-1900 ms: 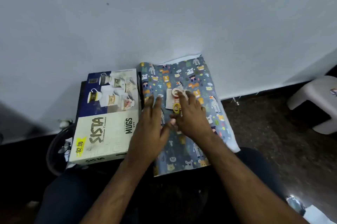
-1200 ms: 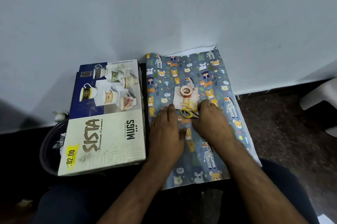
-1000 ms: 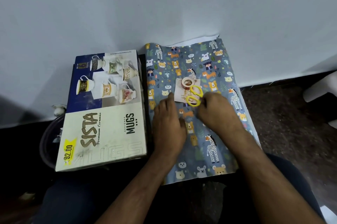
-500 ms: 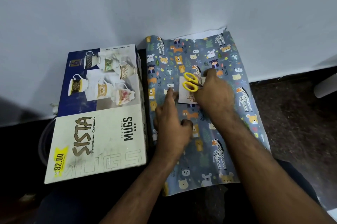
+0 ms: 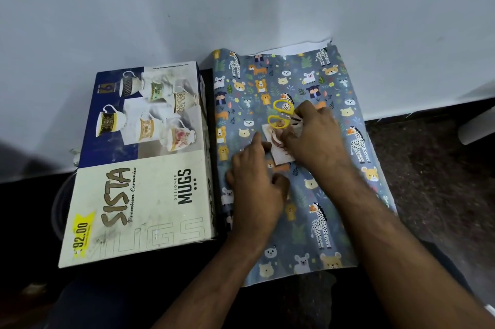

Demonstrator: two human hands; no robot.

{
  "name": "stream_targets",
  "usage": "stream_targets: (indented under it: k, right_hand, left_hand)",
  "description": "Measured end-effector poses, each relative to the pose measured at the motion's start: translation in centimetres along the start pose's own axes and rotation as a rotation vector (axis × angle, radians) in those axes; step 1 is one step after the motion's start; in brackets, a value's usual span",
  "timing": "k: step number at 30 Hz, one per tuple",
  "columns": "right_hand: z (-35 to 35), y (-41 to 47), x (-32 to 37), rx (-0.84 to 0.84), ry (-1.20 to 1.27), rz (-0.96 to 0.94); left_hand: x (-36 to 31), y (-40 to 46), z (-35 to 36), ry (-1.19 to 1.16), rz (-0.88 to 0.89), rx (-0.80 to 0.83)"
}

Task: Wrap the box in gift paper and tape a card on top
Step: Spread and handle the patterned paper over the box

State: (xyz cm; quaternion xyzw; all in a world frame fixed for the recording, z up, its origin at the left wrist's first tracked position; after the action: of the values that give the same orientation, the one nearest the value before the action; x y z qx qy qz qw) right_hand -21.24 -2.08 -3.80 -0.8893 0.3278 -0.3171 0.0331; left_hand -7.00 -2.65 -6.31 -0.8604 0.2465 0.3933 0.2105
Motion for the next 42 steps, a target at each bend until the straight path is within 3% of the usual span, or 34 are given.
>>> stream_targets:
  k: [3, 10, 15, 20, 27, 32, 42]
  right_hand:
    - [-0.1, 0.0, -0.4, 0.044, 0.107, 0.054]
    - [-0.1, 0.0, -0.9, 0.056, 0.393, -0.031]
    - [-0.1, 0.5, -1.6, 0.046, 0.579, 0.051]
    - [-0.5, 1.4, -2.2, 0.034, 1.024, 0.097]
    - [-0.4, 1.9, -1.4, -0.013, 1.372, 0.041]
    - [-1.4, 2.7, -1.6, -0.017, 1.757, -0.013]
    - [-1.9, 2.7, -1.8, -0.002, 1.94, -0.015]
  left_hand:
    - [-0.4, 0.0, 0.2, 0.071, 0.013, 0.03]
    - [-0.2, 0.5, 0.5, 0.036, 0.02, -0.022]
    - [-0.1, 0.4, 0.4, 0.062, 0.025, -0.014]
    - [0.1, 0.7, 0.5, 0.104, 0.026, 0.053]
    - [0.2, 1.1, 0.7, 0.072, 0.024, 0.091]
    - [0.4, 1.2, 0.6, 0.107, 0.032, 0.074]
    - [0.2, 1.0, 0.5, 0.105, 0.023, 0.066]
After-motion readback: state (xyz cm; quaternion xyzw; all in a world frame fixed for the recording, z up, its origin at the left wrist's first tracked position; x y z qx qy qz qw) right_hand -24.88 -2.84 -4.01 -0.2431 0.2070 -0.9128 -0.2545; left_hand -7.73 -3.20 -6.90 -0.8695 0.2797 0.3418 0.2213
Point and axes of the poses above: each hand's wrist, its own y-axis towards the middle knuckle, its own z-axis out of the palm, x = y × z, the point moved 2 cm from there along y, towards the middle knuckle, and after that the axes turned 12 degrees about x, right-handed, at the moved point
